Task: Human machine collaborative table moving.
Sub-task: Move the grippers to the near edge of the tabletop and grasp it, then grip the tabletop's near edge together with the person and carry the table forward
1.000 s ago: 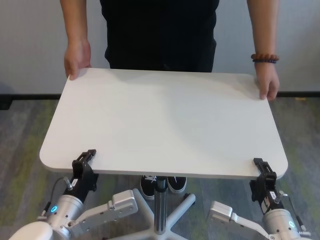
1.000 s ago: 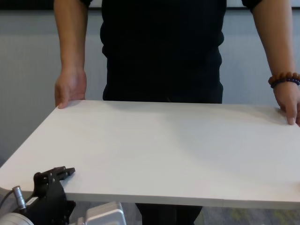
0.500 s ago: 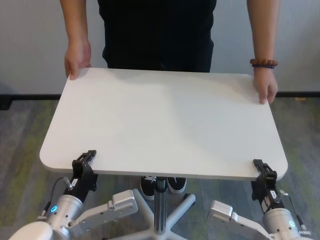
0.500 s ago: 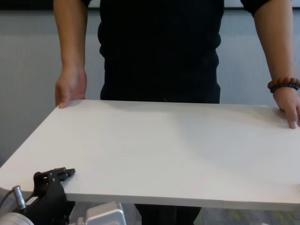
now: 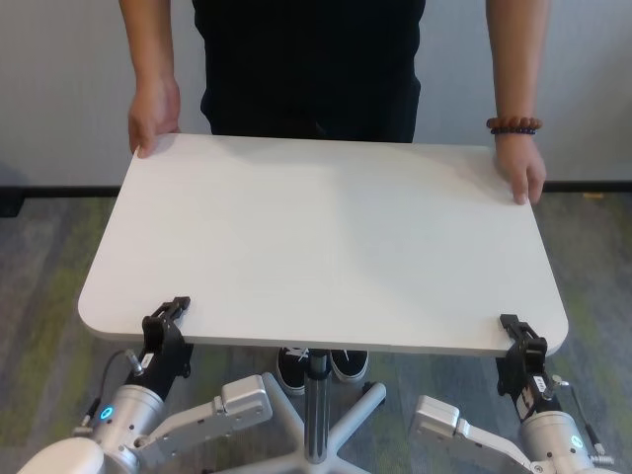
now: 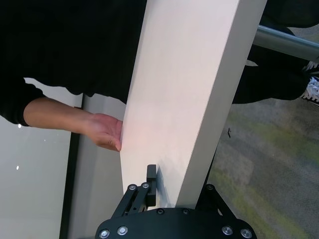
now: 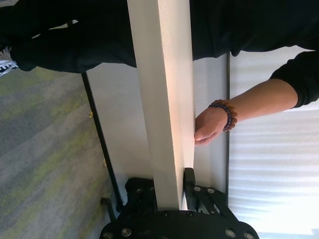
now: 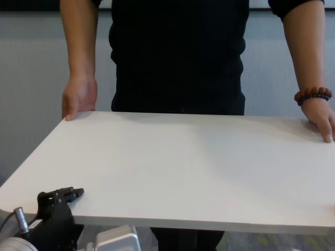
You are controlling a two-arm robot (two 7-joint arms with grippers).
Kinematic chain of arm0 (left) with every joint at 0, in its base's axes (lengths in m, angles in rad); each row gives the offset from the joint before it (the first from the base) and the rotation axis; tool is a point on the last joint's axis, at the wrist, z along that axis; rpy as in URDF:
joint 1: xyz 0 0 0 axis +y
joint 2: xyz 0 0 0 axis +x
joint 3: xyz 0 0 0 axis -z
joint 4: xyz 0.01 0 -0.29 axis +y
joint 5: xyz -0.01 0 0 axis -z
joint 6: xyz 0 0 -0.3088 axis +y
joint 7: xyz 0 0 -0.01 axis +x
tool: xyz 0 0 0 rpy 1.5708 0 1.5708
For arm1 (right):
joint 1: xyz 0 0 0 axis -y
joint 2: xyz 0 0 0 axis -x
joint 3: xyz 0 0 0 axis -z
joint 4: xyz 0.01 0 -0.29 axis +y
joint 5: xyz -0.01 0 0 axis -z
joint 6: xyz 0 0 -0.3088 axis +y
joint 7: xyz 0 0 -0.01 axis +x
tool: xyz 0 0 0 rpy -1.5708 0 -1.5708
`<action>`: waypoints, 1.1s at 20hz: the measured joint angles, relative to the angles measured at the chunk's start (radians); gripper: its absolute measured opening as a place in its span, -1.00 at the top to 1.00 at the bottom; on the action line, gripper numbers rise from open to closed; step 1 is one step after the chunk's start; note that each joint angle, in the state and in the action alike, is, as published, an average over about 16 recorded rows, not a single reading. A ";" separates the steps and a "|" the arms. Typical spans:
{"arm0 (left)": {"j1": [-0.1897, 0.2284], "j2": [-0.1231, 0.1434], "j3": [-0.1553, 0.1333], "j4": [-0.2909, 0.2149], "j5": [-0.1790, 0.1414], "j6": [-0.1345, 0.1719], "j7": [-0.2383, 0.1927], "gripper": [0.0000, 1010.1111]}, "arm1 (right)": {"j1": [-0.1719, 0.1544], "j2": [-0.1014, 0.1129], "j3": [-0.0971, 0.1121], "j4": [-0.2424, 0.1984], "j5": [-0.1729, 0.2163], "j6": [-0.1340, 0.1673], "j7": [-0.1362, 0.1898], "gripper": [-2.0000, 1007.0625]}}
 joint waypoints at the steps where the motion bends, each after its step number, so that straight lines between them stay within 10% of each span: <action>1: 0.000 0.000 0.000 0.000 0.000 0.000 0.000 0.37 | 0.000 0.000 0.000 0.000 0.000 0.000 0.000 0.55; 22: 0.009 0.019 0.006 -0.026 -0.006 -0.024 -0.023 0.37 | -0.010 0.002 0.023 -0.012 0.006 -0.028 0.027 0.54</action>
